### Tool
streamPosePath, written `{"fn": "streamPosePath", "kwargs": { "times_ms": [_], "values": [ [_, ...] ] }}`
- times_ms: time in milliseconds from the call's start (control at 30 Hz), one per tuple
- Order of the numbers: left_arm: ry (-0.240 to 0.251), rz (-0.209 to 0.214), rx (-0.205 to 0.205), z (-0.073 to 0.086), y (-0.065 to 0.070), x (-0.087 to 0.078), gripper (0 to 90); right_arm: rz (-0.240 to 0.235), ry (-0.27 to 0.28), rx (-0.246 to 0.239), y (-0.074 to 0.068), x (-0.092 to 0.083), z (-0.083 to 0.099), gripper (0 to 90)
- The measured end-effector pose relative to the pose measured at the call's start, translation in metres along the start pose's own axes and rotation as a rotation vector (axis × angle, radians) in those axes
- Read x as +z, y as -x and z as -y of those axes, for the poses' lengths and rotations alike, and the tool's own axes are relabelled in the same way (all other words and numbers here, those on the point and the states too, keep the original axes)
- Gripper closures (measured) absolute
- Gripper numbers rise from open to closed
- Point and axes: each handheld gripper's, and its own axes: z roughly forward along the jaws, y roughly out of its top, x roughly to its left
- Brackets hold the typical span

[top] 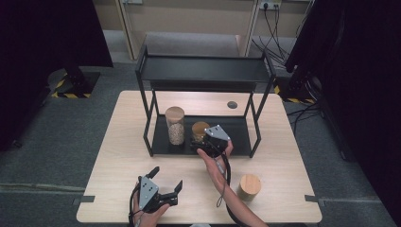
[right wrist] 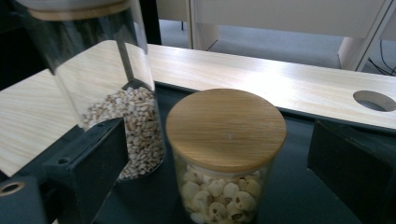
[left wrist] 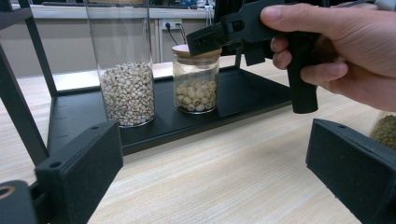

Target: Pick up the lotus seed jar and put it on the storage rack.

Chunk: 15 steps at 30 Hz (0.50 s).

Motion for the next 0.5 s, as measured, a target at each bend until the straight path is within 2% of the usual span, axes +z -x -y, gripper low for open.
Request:
{"fn": "streamPosePath", "kwargs": {
  "times_ms": [233, 500],
  "values": [
    [0.001, -0.001, -0.001, 0.000, 0.000, 0.000, 3.3, -0.020, 0.003, -0.003, 0.001, -0.007, 0.000, 5.3],
    [-0.001, -0.002, 0.001, 0.000, 0.000, 0.000, 3.3, -0.074, 0.013, -0.005, 0.008, -0.022, 0.001, 4.7]
  ]
}}
